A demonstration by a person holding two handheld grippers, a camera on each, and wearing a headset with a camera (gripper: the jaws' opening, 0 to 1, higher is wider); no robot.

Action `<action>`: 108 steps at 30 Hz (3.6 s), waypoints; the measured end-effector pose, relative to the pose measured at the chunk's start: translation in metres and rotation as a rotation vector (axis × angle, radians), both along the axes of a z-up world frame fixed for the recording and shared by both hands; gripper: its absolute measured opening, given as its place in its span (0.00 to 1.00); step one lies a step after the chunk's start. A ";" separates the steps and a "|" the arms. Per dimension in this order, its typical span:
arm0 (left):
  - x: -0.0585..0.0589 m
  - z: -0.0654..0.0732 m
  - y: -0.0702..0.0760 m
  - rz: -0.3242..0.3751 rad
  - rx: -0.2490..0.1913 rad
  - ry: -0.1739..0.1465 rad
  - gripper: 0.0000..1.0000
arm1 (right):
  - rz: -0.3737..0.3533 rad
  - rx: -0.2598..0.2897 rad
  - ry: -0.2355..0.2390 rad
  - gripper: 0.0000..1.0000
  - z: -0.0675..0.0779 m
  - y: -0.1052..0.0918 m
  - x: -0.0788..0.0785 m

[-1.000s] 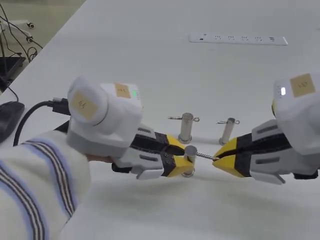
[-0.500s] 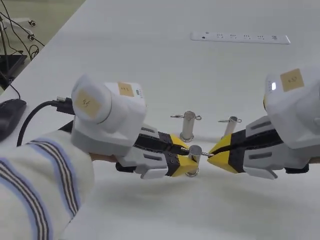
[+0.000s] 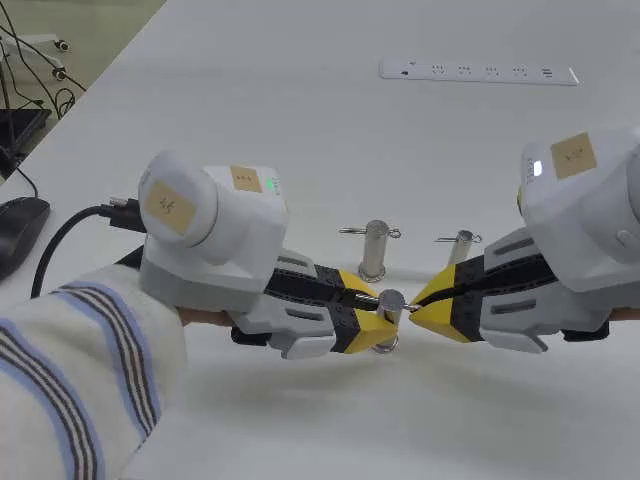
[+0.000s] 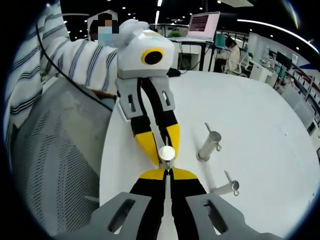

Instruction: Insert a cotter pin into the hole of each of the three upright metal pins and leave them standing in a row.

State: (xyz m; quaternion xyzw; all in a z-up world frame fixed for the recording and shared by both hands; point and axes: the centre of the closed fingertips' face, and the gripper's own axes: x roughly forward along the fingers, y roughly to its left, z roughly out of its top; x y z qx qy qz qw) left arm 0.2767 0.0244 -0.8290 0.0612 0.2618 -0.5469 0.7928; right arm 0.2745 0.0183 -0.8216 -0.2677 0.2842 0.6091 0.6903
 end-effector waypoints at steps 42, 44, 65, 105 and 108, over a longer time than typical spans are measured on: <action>-0.002 -0.004 0.004 -0.018 0.028 -0.001 0.14 | 0.101 -0.032 -0.049 0.13 -0.008 0.000 -0.003; -0.003 -0.005 0.005 -0.017 0.028 -0.001 0.19 | 0.094 -0.022 -0.035 0.15 -0.007 0.002 -0.005; -0.007 0.004 0.039 0.075 0.047 0.003 0.79 | 0.102 0.023 0.004 0.24 -0.008 0.023 -0.003; -0.006 0.012 0.065 0.195 0.094 -0.039 0.99 | 0.099 0.052 0.022 0.14 -0.013 0.025 -0.001; -0.005 0.012 0.066 0.199 0.100 -0.040 0.99 | 0.109 0.048 0.022 0.13 -0.013 0.023 -0.002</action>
